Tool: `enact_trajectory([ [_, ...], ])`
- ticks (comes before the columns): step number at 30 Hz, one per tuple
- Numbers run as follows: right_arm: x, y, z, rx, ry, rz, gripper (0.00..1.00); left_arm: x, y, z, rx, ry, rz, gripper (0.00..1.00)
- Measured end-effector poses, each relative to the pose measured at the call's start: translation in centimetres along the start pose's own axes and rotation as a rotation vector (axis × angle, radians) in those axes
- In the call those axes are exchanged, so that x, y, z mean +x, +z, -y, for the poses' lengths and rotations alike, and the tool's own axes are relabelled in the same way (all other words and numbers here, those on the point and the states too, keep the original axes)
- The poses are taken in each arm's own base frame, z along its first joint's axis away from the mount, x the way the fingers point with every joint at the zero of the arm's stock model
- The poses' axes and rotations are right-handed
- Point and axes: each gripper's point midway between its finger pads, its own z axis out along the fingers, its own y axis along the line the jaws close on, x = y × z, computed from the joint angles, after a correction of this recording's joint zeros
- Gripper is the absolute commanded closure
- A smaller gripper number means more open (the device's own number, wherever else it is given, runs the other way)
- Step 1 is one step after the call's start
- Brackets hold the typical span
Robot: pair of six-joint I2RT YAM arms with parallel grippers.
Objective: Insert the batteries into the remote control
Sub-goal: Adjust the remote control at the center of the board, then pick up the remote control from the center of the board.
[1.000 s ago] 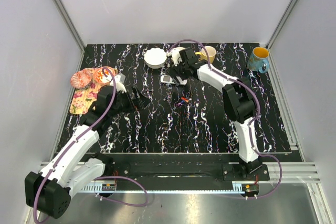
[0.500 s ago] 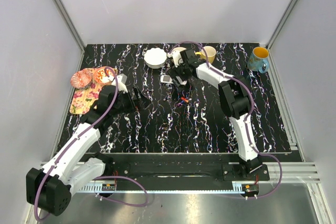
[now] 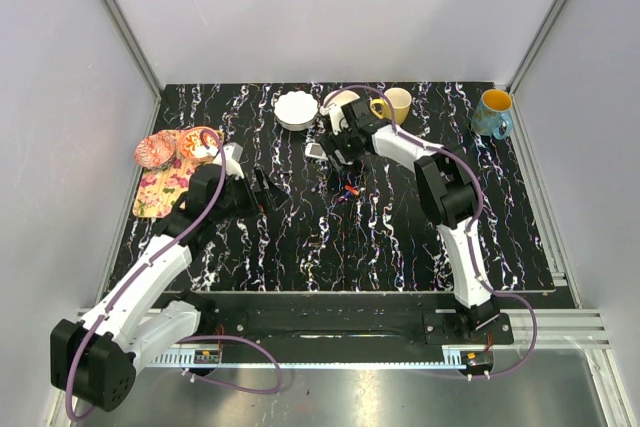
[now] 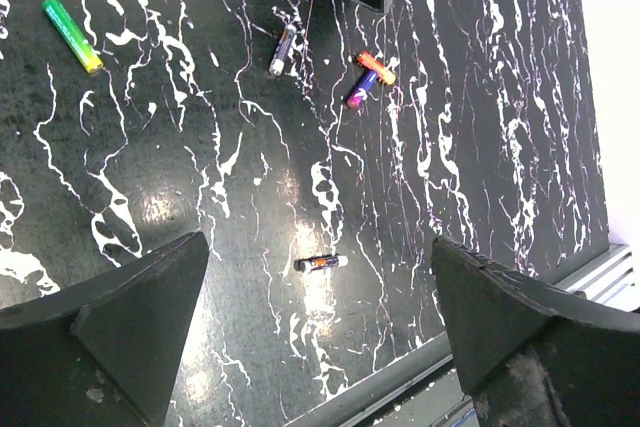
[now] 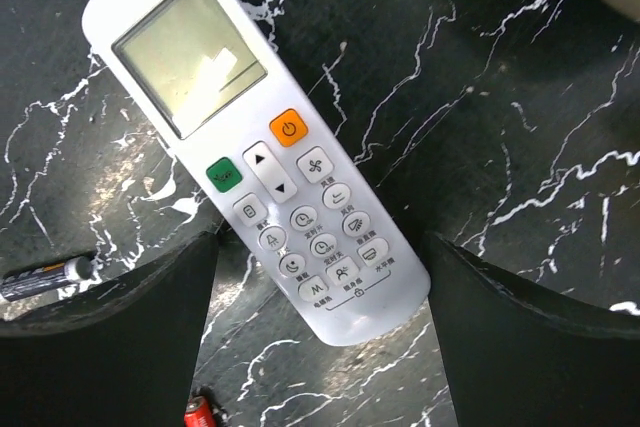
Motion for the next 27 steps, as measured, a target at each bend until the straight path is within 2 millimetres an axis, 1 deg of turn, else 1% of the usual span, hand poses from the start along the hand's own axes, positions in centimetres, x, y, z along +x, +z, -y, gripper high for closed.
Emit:
enact_trajectory([
  [7,0.5,-0.3,-1.2,0.045,0.072,-0.020,0.23,0.0,-0.1,0.1,0.004,-0.003,0.003,0.01],
  [11,1.2,-0.9,-2.0,0.057,0.117,-0.025,0.29,-0.2,-0.3,0.3,0.011,-0.007,0.012,0.01],
  [12,1.4,-1.1,-2.2,0.061,0.124,-0.028,0.33,-0.2,-0.3,0.3,0.013,-0.007,0.014,0.01],
  [14,1.9,-1.4,-2.8,0.062,0.132,-0.036,0.36,-0.3,-0.4,0.4,0.016,-0.007,0.019,0.01],
  [15,2.1,-1.6,-3.1,0.061,0.135,-0.040,0.40,-0.3,-0.4,0.4,0.017,-0.007,0.020,0.01],
  [16,2.2,-1.7,-3.5,0.060,0.137,-0.043,0.39,-0.4,-0.5,0.5,0.018,-0.009,0.022,0.01],
  [17,2.4,-1.8,-3.7,0.063,0.136,-0.046,0.35,-0.4,-0.5,0.5,0.018,-0.010,0.022,0.01],
  [18,2.5,-1.9,-4.0,0.066,0.136,-0.048,0.25,-0.3,-0.5,0.5,0.018,-0.012,0.022,0.01],
  [20,2.6,-2.0,-4.8,0.062,0.136,-0.052,0.20,-0.3,-0.5,0.4,0.017,-0.014,0.020,0.01],
  [23,2.6,-2.0,-5.6,0.065,0.125,-0.057,0.18,0.0,-0.4,0.3,0.015,-0.020,0.016,0.01],
  [27,2.7,-2.3,-5.7,0.073,0.108,-0.077,0.20,0.1,-0.3,0.2,0.013,-0.023,0.013,0.01],
])
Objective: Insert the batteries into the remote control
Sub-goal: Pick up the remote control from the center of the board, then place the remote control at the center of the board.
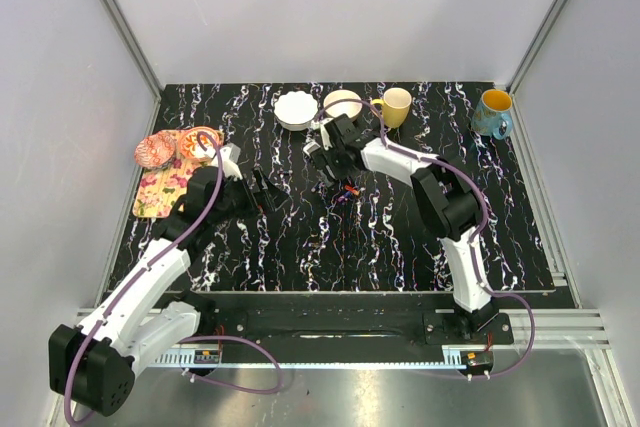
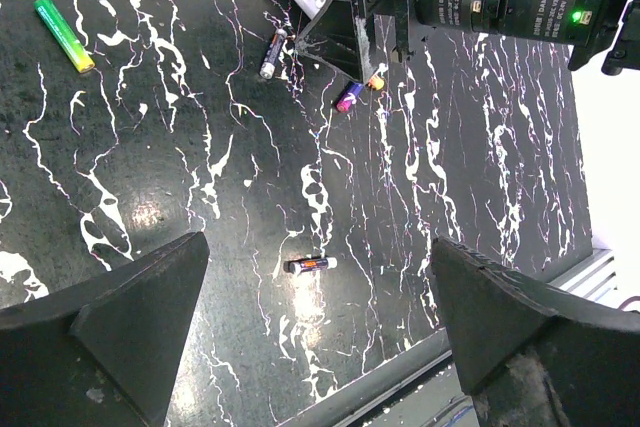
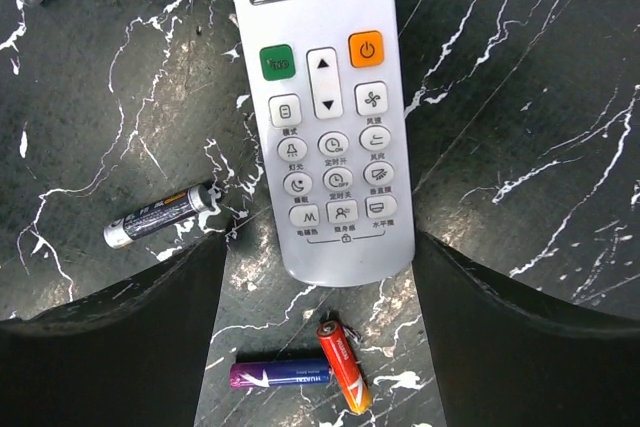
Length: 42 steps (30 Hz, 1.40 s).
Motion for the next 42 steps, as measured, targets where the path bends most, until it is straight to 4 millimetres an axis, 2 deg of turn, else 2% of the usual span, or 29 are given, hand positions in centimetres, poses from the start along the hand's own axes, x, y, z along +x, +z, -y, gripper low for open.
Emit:
enact_trajectory([
  [7,-1.0,0.5,0.6,0.023,-0.033,0.002,0.26,0.0,0.0,0.0,-0.001,-0.006,0.000,0.01],
  [10,-1.0,0.9,0.6,0.023,-0.040,-0.005,0.35,0.0,0.1,0.0,-0.002,-0.008,-0.002,0.01],
  [14,-1.2,1.1,0.3,0.010,-0.044,-0.004,0.58,0.1,0.1,-0.1,-0.003,-0.008,-0.003,0.01],
  [15,-1.2,1.1,0.4,0.010,-0.044,-0.004,0.68,0.1,0.1,-0.1,-0.003,-0.008,-0.003,0.01],
  [18,-1.2,1.1,0.4,0.011,-0.040,-0.004,0.77,0.0,0.1,-0.1,-0.003,-0.008,-0.003,0.01],
  [20,-1.2,1.1,0.4,0.018,-0.031,-0.003,0.90,0.0,0.1,-0.1,-0.004,-0.008,-0.002,0.01],
  [23,-1.1,0.7,0.8,0.054,0.016,0.006,1.00,0.0,0.1,-0.1,-0.006,-0.008,-0.001,0.01],
  [27,-0.5,-2.0,1.6,0.120,0.125,0.023,1.00,-0.1,0.1,-0.3,-0.016,-0.014,0.007,0.01],
  [32,-0.3,-10.1,1.2,0.146,0.345,0.137,1.00,-0.4,0.2,-0.6,-0.051,-0.036,0.030,0.01],
  [34,0.3,-12.9,0.3,0.151,0.412,0.186,1.00,-0.6,0.3,-1.0,-0.085,-0.046,0.051,0.01],
  [36,1.8,-14.7,-1.9,0.147,0.457,0.202,1.00,-0.7,0.4,-1.3,-0.121,-0.054,0.071,0.01],
  [38,4.3,-14.8,-5.4,0.118,0.476,0.171,1.00,-0.6,0.4,-1.6,-0.156,-0.063,0.088,0.01],
  [40,7.8,-13.9,-8.7,0.102,0.484,0.099,1.00,-0.6,0.3,-1.9,-0.181,-0.079,0.102,0.01],
  [42,11.0,-13.3,-10.4,0.128,0.495,0.028,1.00,-0.6,0.3,-2.4,-0.216,-0.101,0.111,0.01],
])
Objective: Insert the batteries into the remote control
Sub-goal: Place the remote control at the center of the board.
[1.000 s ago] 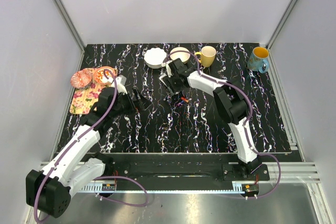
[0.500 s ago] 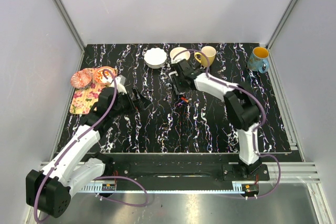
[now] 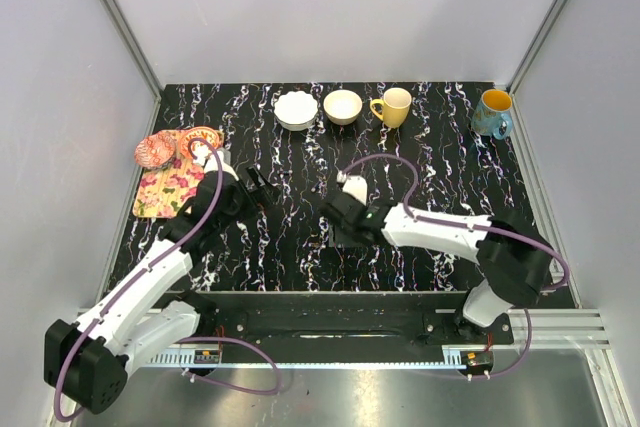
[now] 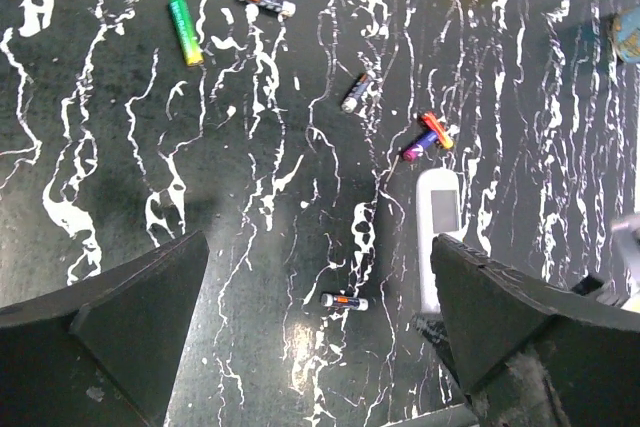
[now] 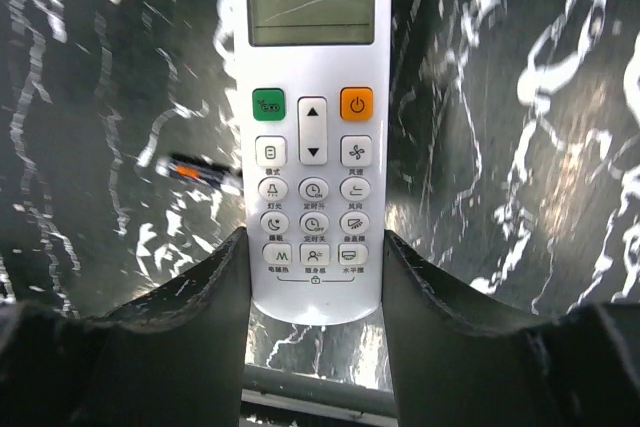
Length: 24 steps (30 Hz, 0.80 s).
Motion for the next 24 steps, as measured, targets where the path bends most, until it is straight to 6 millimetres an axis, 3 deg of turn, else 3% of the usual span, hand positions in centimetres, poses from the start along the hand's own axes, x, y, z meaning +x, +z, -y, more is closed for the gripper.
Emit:
enact_trajectory([
  [3,2.6,0.3,0.5,0.061,0.049,-0.038,1.00,0.2,0.0,-0.7,-0.040,-0.023,0.003,0.01],
  [9,3.1,0.7,0.7,0.089,0.188,-0.032,1.00,0.8,0.0,-0.8,-0.059,-0.053,-0.005,0.02],
  [16,4.8,2.7,0.9,0.118,0.235,-0.067,1.00,1.8,0.1,-1.2,-0.070,-0.043,-0.031,0.01],
  [19,4.8,2.9,0.5,0.105,0.241,-0.068,0.87,2.1,0.2,-1.2,-0.072,-0.033,-0.039,0.01],
  [20,4.8,3.0,0.4,0.101,0.241,-0.068,0.78,2.3,0.3,-1.3,-0.076,-0.024,-0.046,0.01],
  [21,4.8,3.0,0.3,0.098,0.237,-0.069,0.62,2.5,0.4,-1.4,-0.082,-0.014,-0.056,0.01],
  [24,4.8,2.9,0.0,0.083,0.228,-0.075,0.40,3.2,0.8,-1.7,-0.099,0.012,-0.083,0.01],
])
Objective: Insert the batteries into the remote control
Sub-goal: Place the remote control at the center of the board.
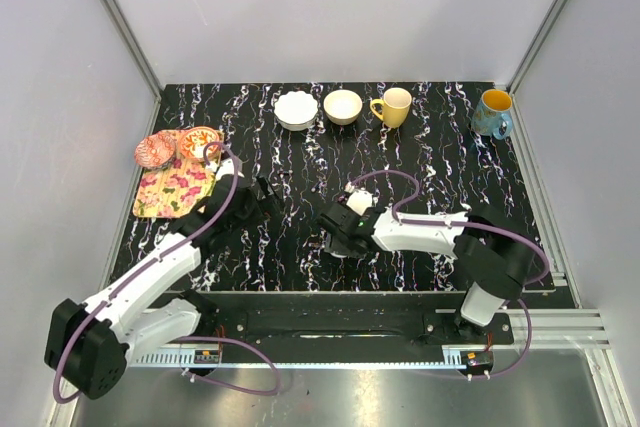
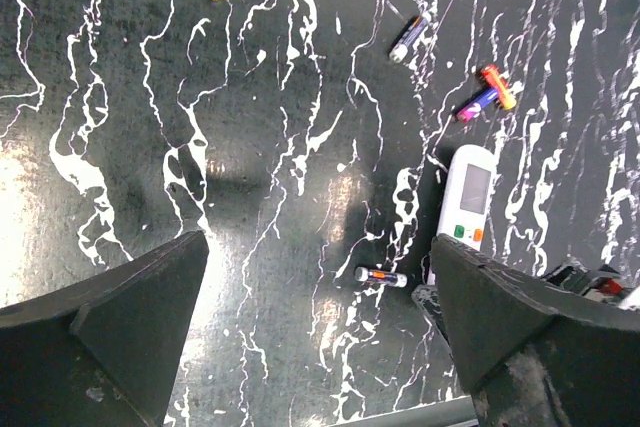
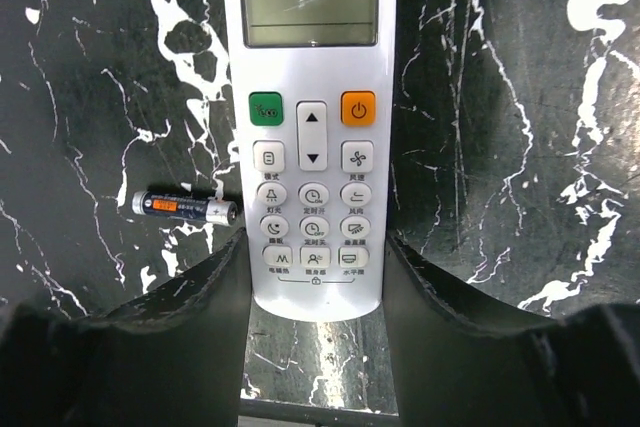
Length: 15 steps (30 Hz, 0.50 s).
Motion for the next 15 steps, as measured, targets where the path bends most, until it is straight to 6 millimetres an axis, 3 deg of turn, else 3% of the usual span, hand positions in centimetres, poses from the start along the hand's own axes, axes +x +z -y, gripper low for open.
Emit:
enact_trajectory([
  [1,0.0,0.0,-0.1,-0.006,-0.002,0.000,0.29,0.2,0.2,-0.1,-0.007,0.010,-0.010,0.01],
  [4,0.1,-0.5,-0.3,-0.035,-0.004,-0.006,0.21,0.7,0.5,-0.2,-0.026,0.032,-0.035,0.01],
  [10,0.0,-2.3,0.6,-0.041,-0.014,-0.011,0.16,0.7,0.5,0.3,-0.026,0.049,-0.048,0.01],
  [13,-0.8,-4.4,0.6,-0.075,-0.010,0.006,0.14,0.5,0.6,1.0,-0.020,0.058,-0.045,0.01],
  [15,-2.0,-6.7,0.4,-0.123,-0.001,0.038,0.00,0.4,0.7,1.6,-0.015,0.060,-0.037,0.01],
])
